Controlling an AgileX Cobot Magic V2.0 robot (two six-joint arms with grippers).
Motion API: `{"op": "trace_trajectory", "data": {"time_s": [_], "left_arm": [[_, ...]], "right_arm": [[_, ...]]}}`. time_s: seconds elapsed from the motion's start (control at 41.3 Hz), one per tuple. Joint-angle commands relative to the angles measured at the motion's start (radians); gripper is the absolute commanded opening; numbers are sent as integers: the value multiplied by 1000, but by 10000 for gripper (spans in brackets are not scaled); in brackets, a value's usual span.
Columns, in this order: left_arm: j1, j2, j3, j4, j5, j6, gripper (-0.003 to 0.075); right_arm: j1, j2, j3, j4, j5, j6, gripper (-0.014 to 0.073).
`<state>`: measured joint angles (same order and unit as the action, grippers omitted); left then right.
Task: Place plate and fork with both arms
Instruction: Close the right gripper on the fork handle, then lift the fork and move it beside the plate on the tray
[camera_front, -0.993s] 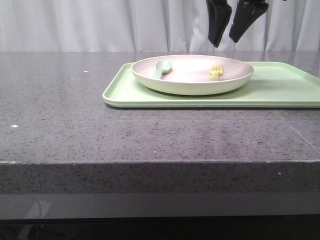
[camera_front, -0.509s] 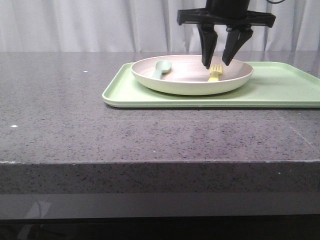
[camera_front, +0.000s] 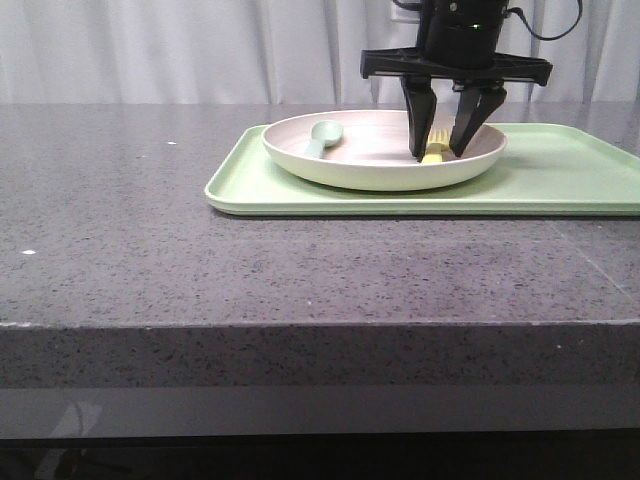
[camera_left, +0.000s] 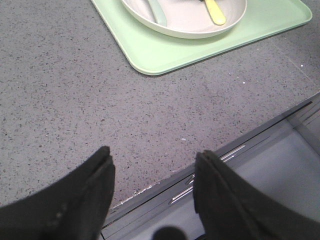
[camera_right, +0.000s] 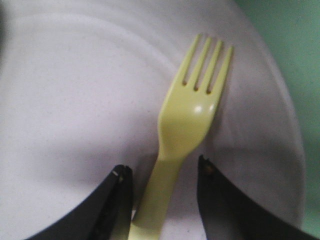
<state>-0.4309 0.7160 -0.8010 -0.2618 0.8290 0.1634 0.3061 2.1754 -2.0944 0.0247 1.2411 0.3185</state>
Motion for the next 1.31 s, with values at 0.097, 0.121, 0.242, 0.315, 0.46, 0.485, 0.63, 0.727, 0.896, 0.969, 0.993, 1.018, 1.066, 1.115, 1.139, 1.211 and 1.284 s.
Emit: {"op": "trace_trajectory", "data": {"time_s": [0.097,0.121,0.242,0.315,0.46,0.485,0.63,0.727,0.896,0.969,0.993,1.018,1.066,1.115,1.139,1.211,1.284], "left_arm": [[3,-1,-25,-23,-63,6,367],[3,-1,-25,-23,-63,6,367],[3,-1,-25,-23,-63,6,367],[3,-1,-25,-23,-63,6,367],[3,-1,-25,-23,-63,6,367],[3,-1,-25,-23,-63,6,367],[3,-1,-25,-23,-63,6,367],[3,-1,-25,-23,-63,6,367],[3,-1,-25,-23,-63,6,367],[3,-1,-25,-23,-63,6,368],[3,-1,-25,-23,-63,6,367],[3,-1,-25,-23,-63,6,367],[3,-1,-25,-23,-63,6,367],[3,-1,-25,-23,-63,6,367],[3,-1,-25,-23,-63,6,367],[3,-1,-25,-23,-63,6,367],[3,-1,-25,-23,-63,6,367]], "right_arm": [[-6,-42,-34,20,45,1,335],[-6,-42,-34,20,45,1,327],[-6,-42,-34,20,49,0,237],[-6,-42,-34,20,52,0,186],[-6,-42,-34,20,58,0,129],[-5,-42,-34,20,58,0,125],[1,-46,-34,20,64,-11,120],[2,-48,-41,20,76,-16,120],[2,-59,-90,20,102,-24,120],[2,-78,-111,20,102,-39,120],[2,-85,-117,20,102,-46,120],[2,-94,-121,20,102,-51,120],[0,-114,-124,18,102,-62,120],[-7,-131,-124,15,102,-66,120],[-11,-144,-124,16,102,-69,120],[-25,-173,-124,16,102,-77,120],[-43,-203,-123,16,102,-86,120]]}}
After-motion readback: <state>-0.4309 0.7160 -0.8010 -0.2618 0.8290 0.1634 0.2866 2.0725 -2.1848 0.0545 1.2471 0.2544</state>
